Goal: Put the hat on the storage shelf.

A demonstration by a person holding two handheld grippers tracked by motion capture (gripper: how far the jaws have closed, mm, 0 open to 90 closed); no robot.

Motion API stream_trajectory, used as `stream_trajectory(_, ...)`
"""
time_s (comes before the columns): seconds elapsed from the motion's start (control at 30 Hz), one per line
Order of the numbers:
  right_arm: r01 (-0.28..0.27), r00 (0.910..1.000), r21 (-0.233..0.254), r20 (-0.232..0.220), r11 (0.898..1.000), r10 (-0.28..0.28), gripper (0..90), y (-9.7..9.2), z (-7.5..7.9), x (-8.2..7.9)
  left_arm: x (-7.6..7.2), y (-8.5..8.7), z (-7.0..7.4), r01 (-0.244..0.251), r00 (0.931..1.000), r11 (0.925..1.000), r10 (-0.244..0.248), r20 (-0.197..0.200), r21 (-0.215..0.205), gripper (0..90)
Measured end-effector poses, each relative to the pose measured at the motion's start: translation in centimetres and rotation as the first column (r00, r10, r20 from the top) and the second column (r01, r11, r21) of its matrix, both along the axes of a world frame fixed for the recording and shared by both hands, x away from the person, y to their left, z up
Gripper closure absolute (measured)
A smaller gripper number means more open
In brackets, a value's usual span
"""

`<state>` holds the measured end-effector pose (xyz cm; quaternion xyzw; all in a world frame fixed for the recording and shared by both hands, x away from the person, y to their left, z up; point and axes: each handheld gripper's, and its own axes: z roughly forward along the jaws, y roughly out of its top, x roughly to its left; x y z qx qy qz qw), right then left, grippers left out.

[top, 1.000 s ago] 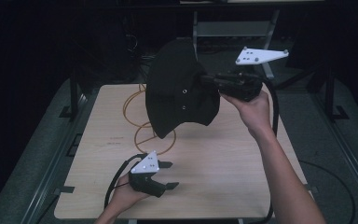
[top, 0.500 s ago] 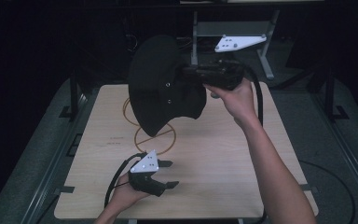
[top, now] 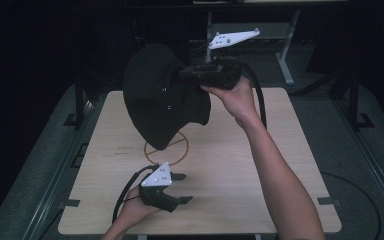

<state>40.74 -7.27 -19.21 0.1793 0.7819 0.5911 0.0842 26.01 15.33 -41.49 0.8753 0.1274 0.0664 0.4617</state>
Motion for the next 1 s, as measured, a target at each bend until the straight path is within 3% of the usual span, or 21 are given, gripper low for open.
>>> stream_trajectory(0.6, -0.02, 0.9996, 0.017, -0.022, 1.0, 0.02, 86.5, 2.5, -0.6, 1.6, -0.2, -0.3, 0.0, 0.025, 0.9997, 0.9996, -0.025, 0.007, -0.012, 30.0)
stream_trajectory(1.0, -0.046, 0.9977, -0.021, -0.05, 0.999, 0.045, 86.1, 4.6, -0.5, 2.7, -0.7, -0.8, -0.2, 0.046, 0.9989, 0.9989, -0.046, 0.008, 0.008, 30.0)
